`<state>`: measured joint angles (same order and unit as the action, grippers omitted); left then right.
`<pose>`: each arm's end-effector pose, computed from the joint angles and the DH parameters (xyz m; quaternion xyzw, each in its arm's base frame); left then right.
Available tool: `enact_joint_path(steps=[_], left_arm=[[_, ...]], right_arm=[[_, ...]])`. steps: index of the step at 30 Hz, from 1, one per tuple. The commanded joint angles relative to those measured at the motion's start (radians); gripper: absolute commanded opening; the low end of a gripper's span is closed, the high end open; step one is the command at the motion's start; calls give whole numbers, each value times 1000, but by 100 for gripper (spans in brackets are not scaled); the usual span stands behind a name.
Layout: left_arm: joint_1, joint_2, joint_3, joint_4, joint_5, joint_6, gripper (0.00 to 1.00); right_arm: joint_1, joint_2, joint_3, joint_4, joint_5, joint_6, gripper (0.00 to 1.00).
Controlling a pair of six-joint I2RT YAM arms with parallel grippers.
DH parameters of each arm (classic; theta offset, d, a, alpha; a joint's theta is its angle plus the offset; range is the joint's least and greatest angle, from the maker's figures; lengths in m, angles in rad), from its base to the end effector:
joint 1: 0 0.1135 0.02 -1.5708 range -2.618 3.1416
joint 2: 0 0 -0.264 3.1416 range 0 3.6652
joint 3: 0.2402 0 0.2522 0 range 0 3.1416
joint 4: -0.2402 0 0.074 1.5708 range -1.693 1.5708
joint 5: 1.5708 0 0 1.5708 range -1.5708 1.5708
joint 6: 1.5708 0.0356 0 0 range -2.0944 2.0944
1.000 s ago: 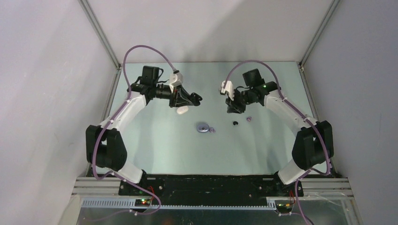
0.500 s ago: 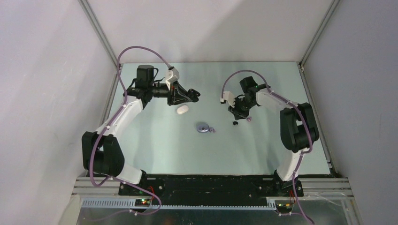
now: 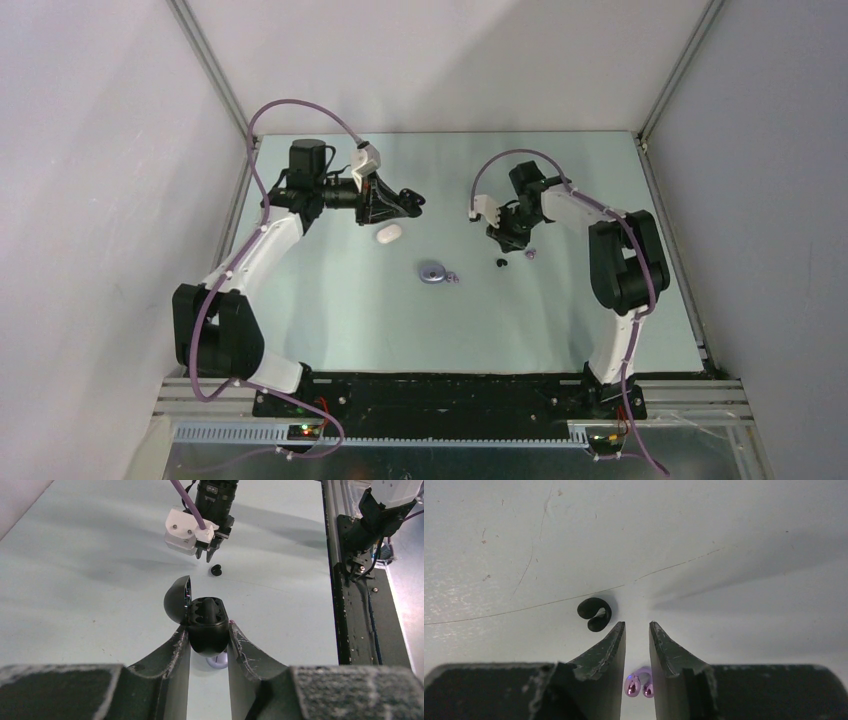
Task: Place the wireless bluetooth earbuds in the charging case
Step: Pick up the earbud from the center of the board.
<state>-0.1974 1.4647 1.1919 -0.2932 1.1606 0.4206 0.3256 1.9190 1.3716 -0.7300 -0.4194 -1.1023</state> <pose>0.3060 -0.0945 0.3205 0.4744 0.6180 -0.4327 0.4537 0.3566 0.1357 0.1834 -0.6566 0.7114 0.1365 0.2103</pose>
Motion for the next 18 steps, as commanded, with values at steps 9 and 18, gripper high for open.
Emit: enact_joint_path(steps=[9,18], left_arm=[[8,-36,-6,35,0,-13,0],[8,-34,-13,46,0,-13,0]], right_arm=[[14,24,34,-52,-39,-49,30],[22,22,33,-83,-57,-55,30]])
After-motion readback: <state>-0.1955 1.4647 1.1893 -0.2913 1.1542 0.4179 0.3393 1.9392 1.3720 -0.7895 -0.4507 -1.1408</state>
